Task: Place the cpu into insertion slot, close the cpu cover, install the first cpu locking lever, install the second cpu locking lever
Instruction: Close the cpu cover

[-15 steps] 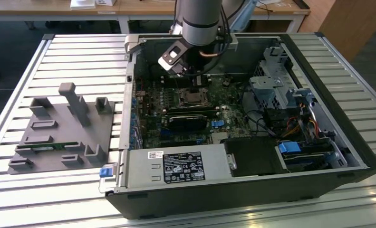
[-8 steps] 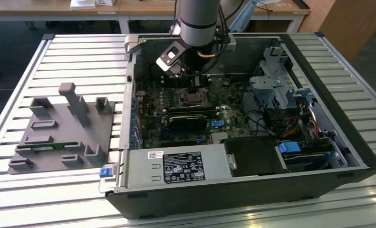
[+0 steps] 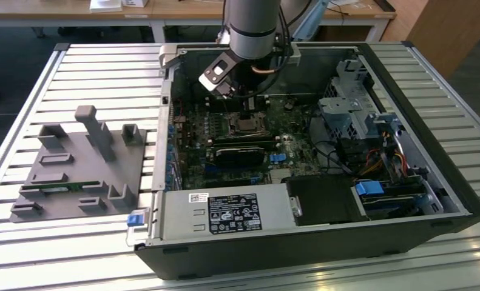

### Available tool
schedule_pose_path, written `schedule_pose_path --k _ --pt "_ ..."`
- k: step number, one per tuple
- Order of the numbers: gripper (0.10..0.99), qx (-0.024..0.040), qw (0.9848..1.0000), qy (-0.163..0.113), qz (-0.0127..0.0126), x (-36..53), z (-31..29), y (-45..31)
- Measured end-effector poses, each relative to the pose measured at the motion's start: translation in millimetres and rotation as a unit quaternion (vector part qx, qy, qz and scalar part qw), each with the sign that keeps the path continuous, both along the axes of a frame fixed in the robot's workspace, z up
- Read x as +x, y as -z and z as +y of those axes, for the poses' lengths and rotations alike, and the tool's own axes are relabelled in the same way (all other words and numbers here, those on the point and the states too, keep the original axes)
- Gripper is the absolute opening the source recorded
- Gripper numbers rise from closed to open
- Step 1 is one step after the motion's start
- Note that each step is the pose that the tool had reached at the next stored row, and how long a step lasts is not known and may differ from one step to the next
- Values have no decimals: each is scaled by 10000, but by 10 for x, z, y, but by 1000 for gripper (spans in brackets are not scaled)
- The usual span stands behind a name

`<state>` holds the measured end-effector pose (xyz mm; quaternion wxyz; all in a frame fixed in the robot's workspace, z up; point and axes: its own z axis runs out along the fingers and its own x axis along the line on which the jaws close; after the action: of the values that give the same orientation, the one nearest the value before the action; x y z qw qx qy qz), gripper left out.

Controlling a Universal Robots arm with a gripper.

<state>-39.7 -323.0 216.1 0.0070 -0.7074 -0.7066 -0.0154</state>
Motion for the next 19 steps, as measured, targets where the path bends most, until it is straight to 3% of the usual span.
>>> schedule_pose_path --k 9,19 --pt "106 -2 10000 -1 1 -104 0 51" --pt "106 -4 10000 -1 5 -117 -1 161"
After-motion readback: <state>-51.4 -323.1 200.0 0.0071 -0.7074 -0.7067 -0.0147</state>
